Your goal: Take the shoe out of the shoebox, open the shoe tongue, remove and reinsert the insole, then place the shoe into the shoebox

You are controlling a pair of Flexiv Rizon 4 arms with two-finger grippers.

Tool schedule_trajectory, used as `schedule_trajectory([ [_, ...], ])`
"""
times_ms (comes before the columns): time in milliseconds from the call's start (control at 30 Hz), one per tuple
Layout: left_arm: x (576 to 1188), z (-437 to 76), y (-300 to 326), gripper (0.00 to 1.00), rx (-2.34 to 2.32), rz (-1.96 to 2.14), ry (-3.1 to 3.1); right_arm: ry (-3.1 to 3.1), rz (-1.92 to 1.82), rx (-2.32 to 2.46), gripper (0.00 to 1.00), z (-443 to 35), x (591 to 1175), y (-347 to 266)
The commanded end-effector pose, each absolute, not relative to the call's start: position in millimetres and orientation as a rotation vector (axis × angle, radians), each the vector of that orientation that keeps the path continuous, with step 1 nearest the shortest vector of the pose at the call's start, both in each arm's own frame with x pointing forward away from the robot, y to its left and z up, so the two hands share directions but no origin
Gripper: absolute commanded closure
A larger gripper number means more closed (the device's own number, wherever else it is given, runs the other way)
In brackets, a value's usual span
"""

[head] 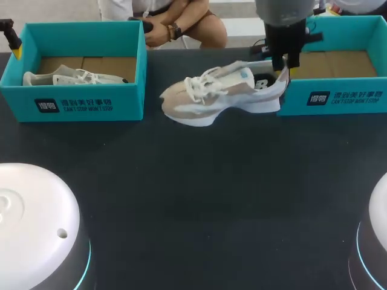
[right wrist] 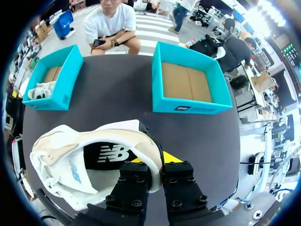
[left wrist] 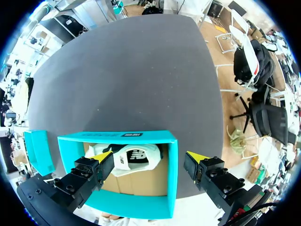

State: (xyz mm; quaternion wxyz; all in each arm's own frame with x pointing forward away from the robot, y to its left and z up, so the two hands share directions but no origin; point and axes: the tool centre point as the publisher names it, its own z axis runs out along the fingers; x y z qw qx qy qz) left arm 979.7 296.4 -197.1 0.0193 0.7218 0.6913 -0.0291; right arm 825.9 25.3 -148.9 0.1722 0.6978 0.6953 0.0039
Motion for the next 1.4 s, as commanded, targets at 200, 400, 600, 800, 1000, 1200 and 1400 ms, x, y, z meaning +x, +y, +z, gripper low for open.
schedule_trajectory([
  [200,978.2,-196.7,296.3,0.0,2.241,-0.084,2.145,1.975,0.028,1.981,1.0,-149.0,824.9,22.8],
  [400,978.2,-196.7,296.3,0.0,2.241,-0.084,2.145,1.975,0.028,1.981,1.0,-149.0,824.9,22.8],
  [600,978.2,-196.7,296.3,0.0,2.241,-0.084,2.145,2.02,-0.03,1.974,1.0,-166.5,798.1,41.8],
  [800,978.2,-196.7,296.3,0.0,2.241,-0.084,2.145,2.002,-0.051,1.989,1.0,-181.0,757.3,57.8],
  [1000,978.2,-196.7,296.3,0.0,2.241,-0.084,2.145,1.986,-0.099,1.983,1.0,-196.2,725.3,73.9],
  [1200,978.2,-196.7,296.3,0.0,2.241,-0.084,2.145,1.987,-0.103,1.991,1.0,-224.0,706.5,93.6],
  [1400,978.2,-196.7,296.3,0.0,2.241,-0.084,2.145,2.014,-0.108,2.003,1.0,-254.4,698.8,110.4],
])
